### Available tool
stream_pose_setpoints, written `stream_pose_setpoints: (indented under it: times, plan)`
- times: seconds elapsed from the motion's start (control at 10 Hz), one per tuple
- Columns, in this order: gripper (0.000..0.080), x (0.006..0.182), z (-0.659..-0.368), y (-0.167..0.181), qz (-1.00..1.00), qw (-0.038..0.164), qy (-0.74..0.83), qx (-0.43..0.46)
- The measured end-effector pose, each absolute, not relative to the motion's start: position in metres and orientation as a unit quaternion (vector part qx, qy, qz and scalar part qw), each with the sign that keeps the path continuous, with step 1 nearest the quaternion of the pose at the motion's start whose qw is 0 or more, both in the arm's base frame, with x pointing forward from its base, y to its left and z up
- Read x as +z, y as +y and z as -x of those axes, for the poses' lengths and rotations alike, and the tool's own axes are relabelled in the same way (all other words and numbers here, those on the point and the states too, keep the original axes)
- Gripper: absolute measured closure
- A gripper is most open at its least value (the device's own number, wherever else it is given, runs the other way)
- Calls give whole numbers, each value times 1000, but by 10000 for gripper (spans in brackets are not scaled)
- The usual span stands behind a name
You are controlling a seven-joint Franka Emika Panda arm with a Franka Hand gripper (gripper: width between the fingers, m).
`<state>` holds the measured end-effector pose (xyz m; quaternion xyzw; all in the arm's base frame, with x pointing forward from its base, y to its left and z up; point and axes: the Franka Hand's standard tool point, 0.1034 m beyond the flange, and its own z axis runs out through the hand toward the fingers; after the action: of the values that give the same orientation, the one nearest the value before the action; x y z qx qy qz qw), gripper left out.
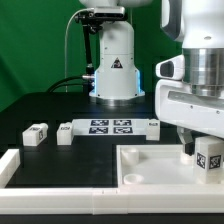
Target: Assemble one leg
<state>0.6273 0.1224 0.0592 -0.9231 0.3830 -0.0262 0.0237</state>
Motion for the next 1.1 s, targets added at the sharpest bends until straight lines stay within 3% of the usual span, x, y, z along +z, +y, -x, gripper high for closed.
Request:
stream_pose_setpoints:
  times: [1.0,1.1]
  plan:
    - [151,58,-627,117,998,-2,-43,-34]
    - [253,58,-627,117,998,-2,-43,-34]
